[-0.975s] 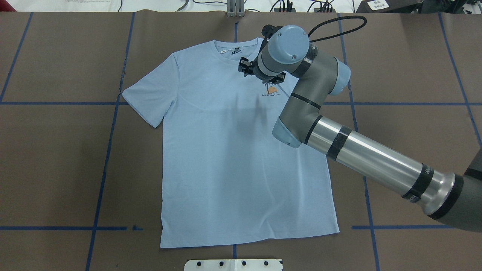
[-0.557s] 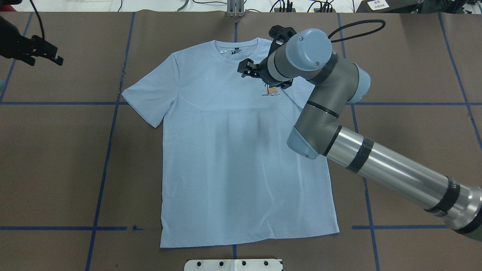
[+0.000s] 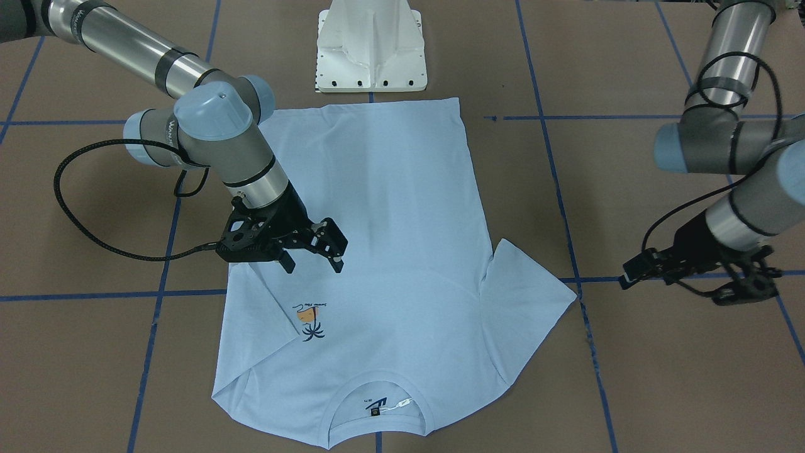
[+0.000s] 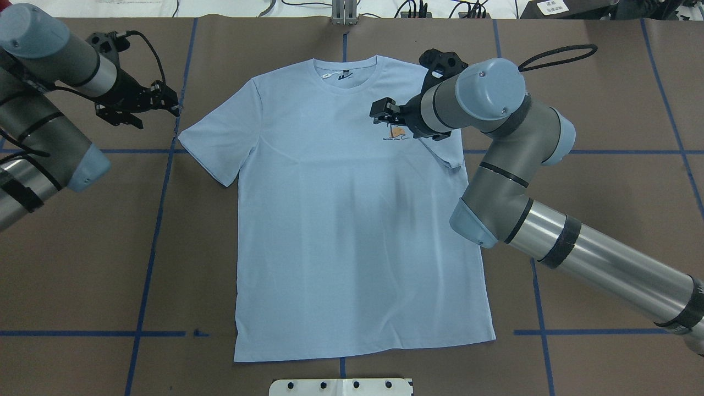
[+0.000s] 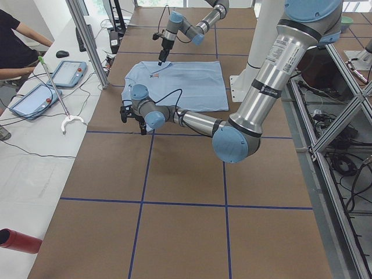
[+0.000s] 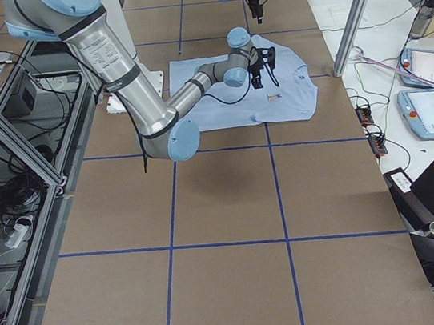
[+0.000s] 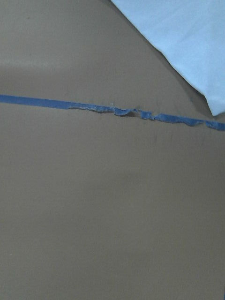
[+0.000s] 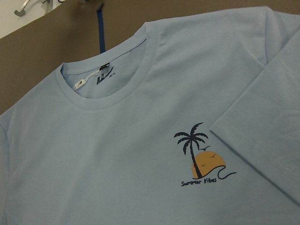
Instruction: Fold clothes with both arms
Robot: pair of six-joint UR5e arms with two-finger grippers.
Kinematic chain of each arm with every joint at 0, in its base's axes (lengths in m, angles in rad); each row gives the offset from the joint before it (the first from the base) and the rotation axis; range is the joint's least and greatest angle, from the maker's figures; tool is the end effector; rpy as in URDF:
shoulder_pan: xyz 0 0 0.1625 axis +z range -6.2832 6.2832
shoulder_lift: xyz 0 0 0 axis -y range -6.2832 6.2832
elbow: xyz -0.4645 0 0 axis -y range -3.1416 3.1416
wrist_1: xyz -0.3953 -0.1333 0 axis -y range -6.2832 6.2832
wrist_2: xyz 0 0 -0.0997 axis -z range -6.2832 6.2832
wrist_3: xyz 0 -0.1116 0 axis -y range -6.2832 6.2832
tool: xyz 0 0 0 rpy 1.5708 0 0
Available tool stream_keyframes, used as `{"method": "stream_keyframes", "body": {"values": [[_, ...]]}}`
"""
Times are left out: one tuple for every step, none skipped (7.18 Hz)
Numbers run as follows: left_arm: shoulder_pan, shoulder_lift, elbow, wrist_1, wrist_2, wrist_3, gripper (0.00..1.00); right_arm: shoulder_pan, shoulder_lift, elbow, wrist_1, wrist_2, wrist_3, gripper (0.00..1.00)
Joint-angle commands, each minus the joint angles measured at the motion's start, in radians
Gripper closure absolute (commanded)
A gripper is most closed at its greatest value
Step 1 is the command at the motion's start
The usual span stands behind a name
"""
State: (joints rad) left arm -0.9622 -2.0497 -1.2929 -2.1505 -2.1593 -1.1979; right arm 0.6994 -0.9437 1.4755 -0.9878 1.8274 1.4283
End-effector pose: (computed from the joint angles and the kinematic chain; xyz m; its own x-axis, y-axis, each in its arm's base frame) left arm 0.3631 -0.6459 0.4916 0.5455 -0.2528 -0.7991 0.2796 0.9537 -0.1109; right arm -0.5095 -0.5658 0.2962 0.3972 0.1547 0.9046 -0.3959 0.9181 0.0169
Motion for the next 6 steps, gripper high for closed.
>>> {"method": "stream_keyframes", "body": {"values": [[0.069, -0.007, 0.012, -0.006, 0.077, -0.048, 0.18, 0.000, -0.006, 0.008, 0.001, -0.002, 0.001, 0.00], [0.082, -0.007, 0.015, -0.008, 0.096, -0.046, 0.22, 0.000, -0.007, 0.009, 0.001, -0.002, 0.006, 0.00], [0.088, -0.010, 0.017, -0.009, 0.110, -0.042, 0.27, 0.000, -0.009, 0.008, 0.001, -0.005, 0.006, 0.00], [0.095, -0.015, 0.017, -0.011, 0.139, -0.037, 0.33, 0.000, -0.009, 0.008, 0.001, -0.007, 0.006, 0.00], [0.100, -0.015, 0.017, -0.011, 0.151, -0.035, 0.42, 0.000, -0.010, 0.008, 0.001, -0.007, 0.006, 0.00], [0.100, -0.015, 0.017, -0.011, 0.151, -0.035, 0.58, 0.000, -0.010, 0.008, 0.001, -0.007, 0.004, 0.00]]}}
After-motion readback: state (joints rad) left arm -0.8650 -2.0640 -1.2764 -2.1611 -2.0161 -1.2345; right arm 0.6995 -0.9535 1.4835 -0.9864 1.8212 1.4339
